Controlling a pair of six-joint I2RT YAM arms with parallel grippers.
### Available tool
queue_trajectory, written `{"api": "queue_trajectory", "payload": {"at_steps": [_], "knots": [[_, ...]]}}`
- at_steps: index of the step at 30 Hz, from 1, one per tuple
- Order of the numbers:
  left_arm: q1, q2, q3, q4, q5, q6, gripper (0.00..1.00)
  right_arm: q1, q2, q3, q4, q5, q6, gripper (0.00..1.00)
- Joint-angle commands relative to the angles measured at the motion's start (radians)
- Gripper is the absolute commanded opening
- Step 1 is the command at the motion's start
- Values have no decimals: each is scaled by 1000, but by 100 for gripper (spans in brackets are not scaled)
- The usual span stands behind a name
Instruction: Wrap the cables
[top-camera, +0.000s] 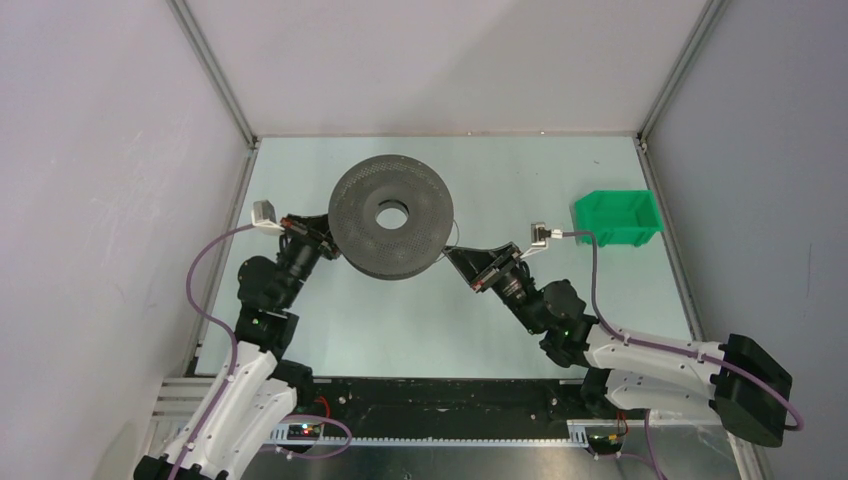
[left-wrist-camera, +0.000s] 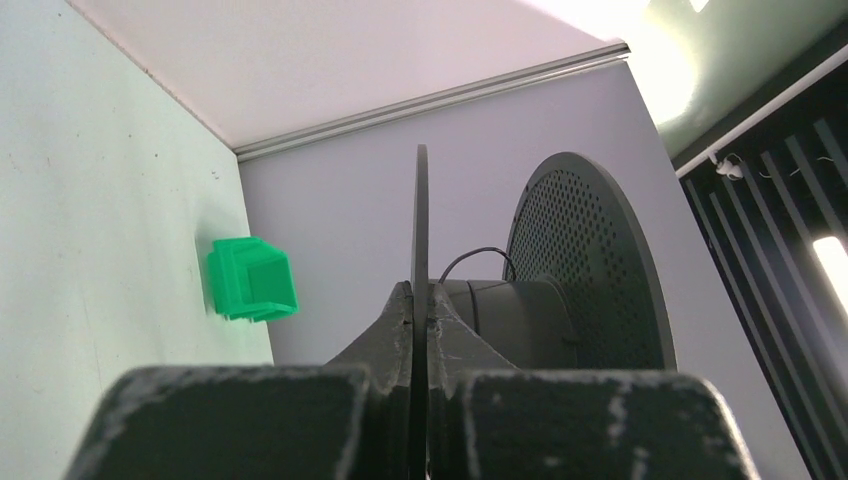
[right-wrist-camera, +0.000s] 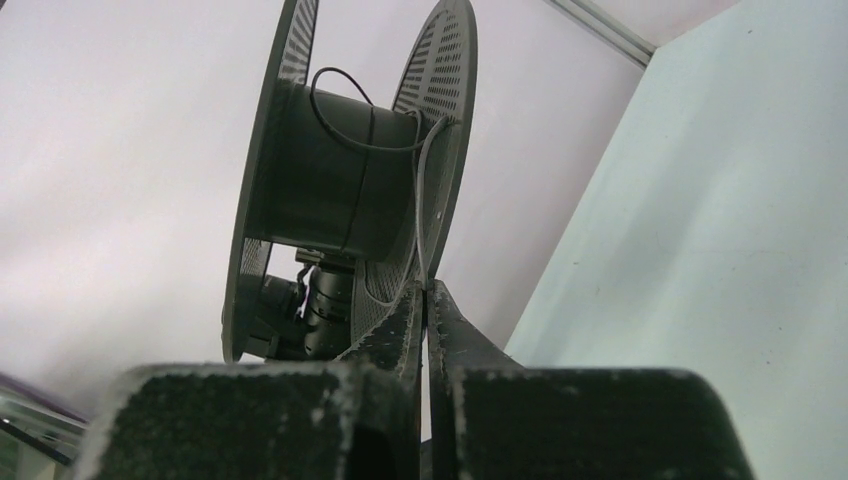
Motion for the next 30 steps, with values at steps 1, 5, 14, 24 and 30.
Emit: {"api": "queue_trajectory", "payload": {"at_steps": [1, 5, 14, 24, 30], "knots": [[-4, -23, 22, 131, -1, -48, 0, 14, 21, -2, 87, 3, -45, 0], [-5, -15, 9, 132, -11, -20, 0, 20, -2, 14, 32, 0, -59, 0], [-5, -8, 13, 133, -64, 54, 0, 21, -14, 57, -51, -40, -45, 0], [-38, 38, 17, 133, -137, 50, 0, 22, 55, 64, 134, -37, -114, 0], [-132, 86, 50, 143, -251, -32, 0, 18, 215, 91, 338, -19, -161, 0]]}}
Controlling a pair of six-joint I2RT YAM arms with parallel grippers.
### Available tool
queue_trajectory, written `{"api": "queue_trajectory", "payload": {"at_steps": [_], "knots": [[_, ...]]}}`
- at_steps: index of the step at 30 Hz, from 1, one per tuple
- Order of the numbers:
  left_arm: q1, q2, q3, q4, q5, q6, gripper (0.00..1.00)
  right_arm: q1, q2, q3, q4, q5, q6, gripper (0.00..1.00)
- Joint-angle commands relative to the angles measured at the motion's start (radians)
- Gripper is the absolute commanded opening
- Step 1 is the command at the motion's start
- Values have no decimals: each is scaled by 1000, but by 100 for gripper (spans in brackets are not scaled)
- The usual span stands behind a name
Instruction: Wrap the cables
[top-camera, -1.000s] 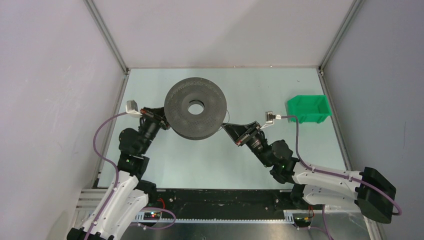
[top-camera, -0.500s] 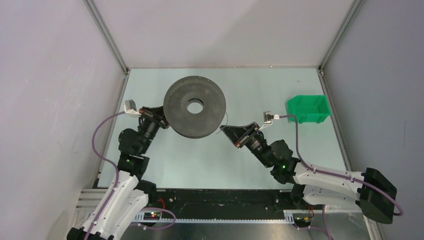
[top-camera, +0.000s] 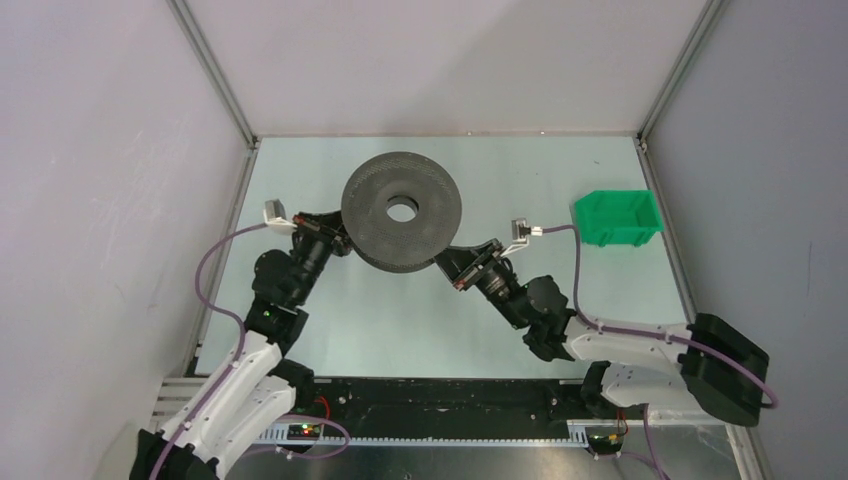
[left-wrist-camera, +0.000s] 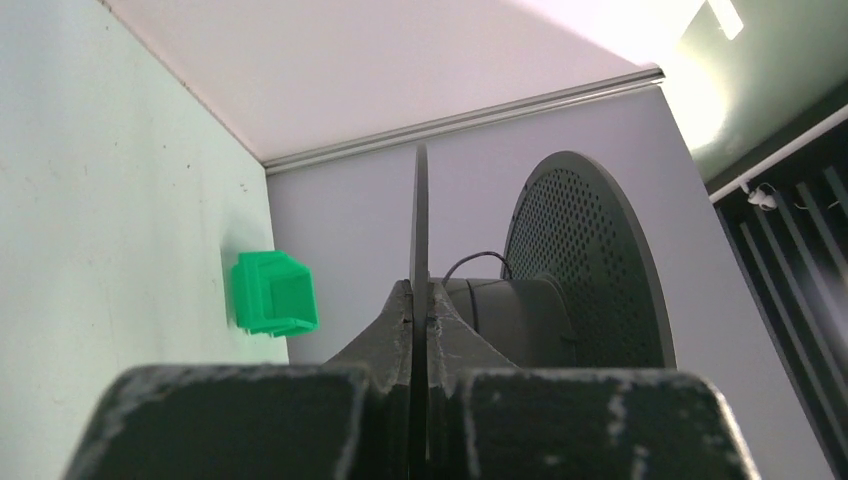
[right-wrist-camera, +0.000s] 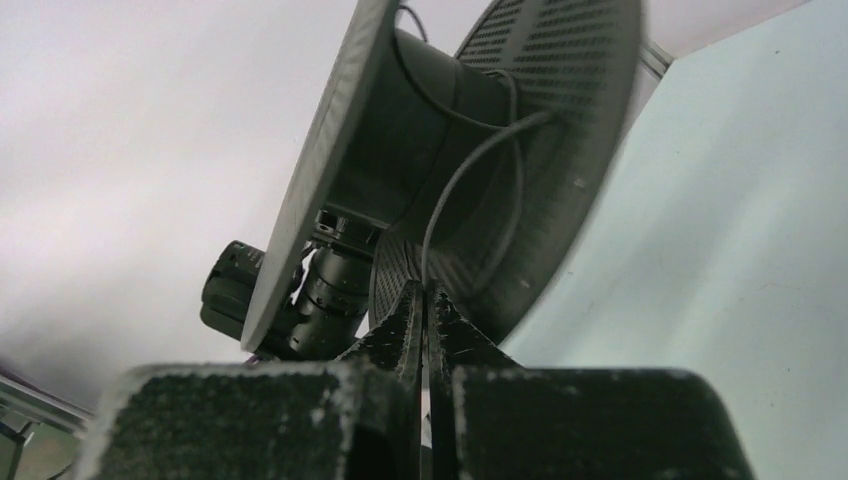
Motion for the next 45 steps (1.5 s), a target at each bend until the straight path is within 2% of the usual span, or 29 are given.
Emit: {"api": "queue_trajectory", "payload": {"at_steps": [1, 7, 15, 22, 33, 36, 42, 45], "knots": [[-63, 11, 56, 100, -116, -69, 0, 2, 102, 53, 242, 20, -79, 0], [-102, 37, 73, 101, -158, -79, 0, 3, 172, 94, 299, 63, -158, 0], [-131, 44, 77, 103, -202, -123, 0, 21, 235, 135, 200, 169, -323, 0], [-132, 100, 82, 103, -199, -133, 0, 63, 305, 143, 212, 154, -479, 0], [-131, 119, 71, 112, -204, -160, 0, 101, 400, 160, 231, 189, -613, 0], [-132, 126, 64, 116, -198, -169, 0, 111, 420, 164, 238, 201, -617, 0], [-131, 118, 45, 140, -206, -180, 0, 101, 445, 168, 240, 226, -467, 0], [-130, 111, 38, 145, -209, -187, 0, 98, 472, 173, 307, 247, -482, 0]]}}
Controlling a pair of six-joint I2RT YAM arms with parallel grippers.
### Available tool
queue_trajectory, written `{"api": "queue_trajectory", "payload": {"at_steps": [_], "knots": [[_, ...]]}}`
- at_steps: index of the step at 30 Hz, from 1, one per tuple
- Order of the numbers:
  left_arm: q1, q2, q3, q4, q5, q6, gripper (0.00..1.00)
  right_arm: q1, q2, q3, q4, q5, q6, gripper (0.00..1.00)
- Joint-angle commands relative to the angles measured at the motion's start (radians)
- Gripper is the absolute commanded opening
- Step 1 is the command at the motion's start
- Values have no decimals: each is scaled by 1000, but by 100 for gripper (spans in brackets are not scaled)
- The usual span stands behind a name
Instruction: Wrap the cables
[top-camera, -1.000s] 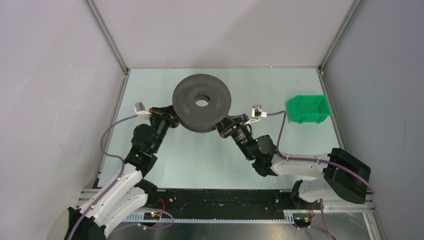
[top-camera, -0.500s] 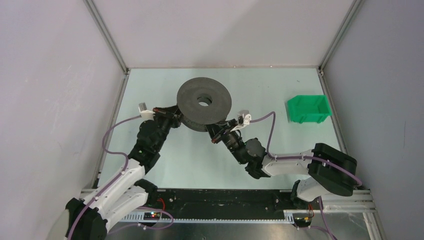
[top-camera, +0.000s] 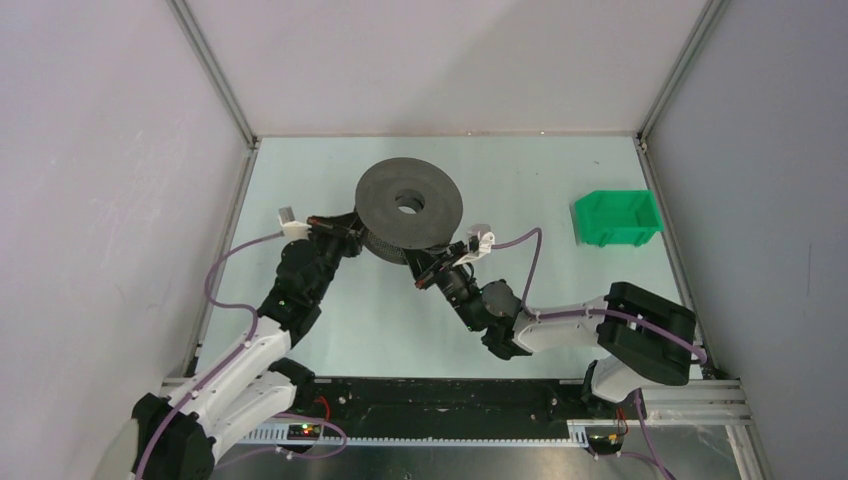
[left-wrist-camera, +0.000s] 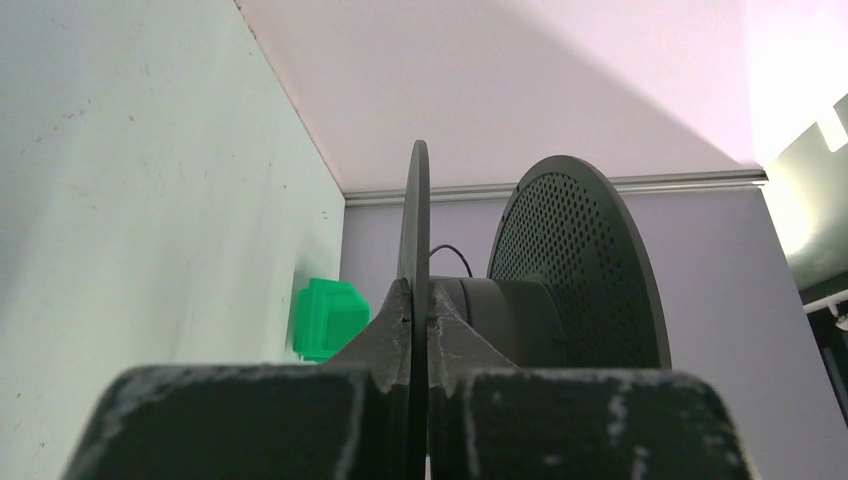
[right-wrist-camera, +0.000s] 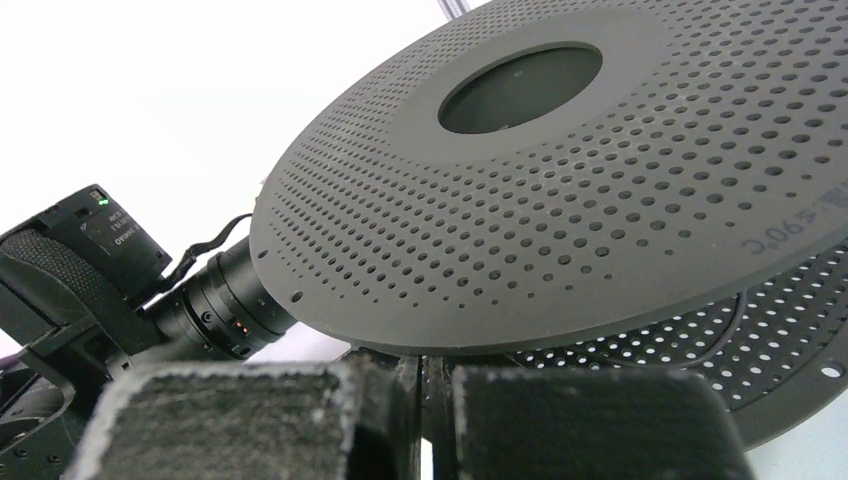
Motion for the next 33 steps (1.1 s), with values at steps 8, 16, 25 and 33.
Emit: {"api": "queue_trajectory", "payload": {"at_steps": [8, 16, 25, 33], "knots": [[-19, -38, 20, 216, 34, -142, 0, -13, 89, 47, -6, 46, 52, 0], [-19, -68, 0, 254, 10, -161, 0, -50, 66, 50, -156, 33, 356, 0], [-19, -43, -57, 416, -47, -171, 0, -119, 88, 67, -286, -59, 604, 0], [-19, 5, -83, 519, -46, -201, 0, -137, 83, 67, -333, -82, 680, 4]]}}
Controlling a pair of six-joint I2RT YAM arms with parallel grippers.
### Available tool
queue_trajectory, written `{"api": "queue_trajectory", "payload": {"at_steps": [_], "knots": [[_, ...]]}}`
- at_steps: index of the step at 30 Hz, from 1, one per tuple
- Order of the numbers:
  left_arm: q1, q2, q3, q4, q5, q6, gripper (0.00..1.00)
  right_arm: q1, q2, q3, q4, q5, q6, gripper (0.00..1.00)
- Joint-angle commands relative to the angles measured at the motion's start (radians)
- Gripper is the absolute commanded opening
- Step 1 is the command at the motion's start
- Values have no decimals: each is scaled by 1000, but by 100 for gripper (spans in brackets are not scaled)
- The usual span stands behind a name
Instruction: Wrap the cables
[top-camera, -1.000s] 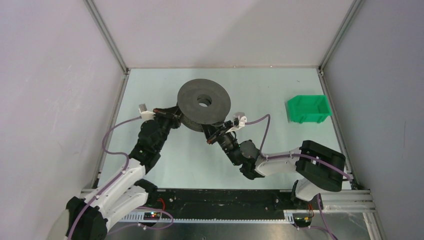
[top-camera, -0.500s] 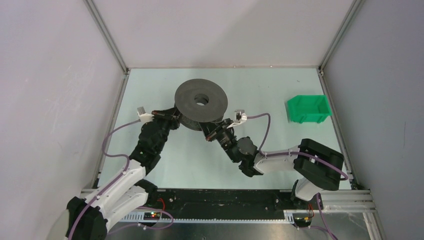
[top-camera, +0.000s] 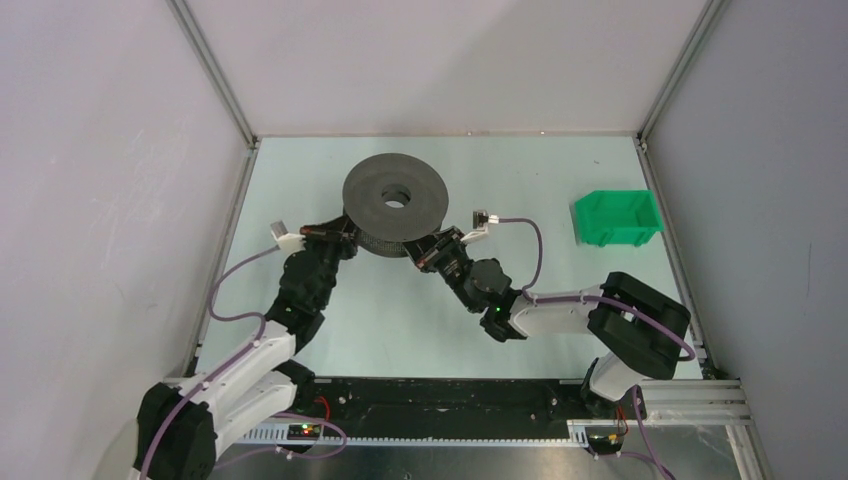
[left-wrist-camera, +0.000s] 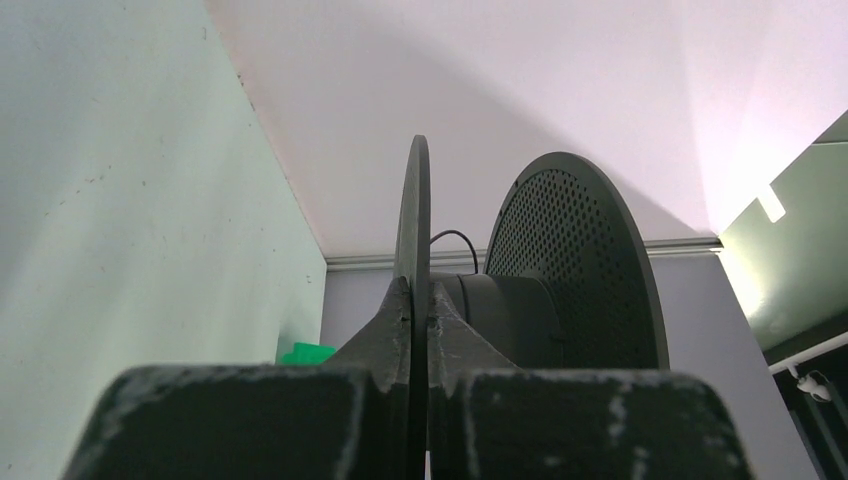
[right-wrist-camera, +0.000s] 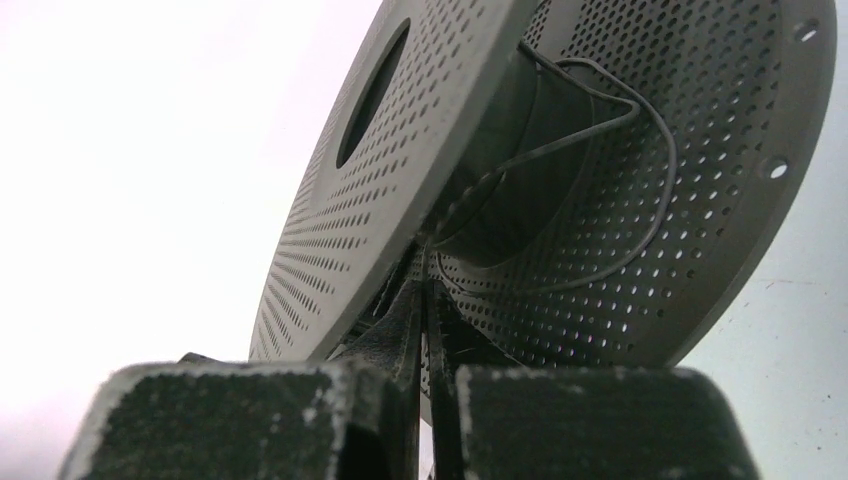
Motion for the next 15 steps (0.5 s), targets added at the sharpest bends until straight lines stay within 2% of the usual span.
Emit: {"api": "queue_trajectory", "payload": {"at_steps": [1, 15], "knots": [[-21, -18, 28, 331, 96, -159, 0, -18, 22, 7, -194, 5, 49, 5], [-21, -20, 16, 354, 80, -166, 0, -7, -87, 7, -341, 3, 54, 18]]}}
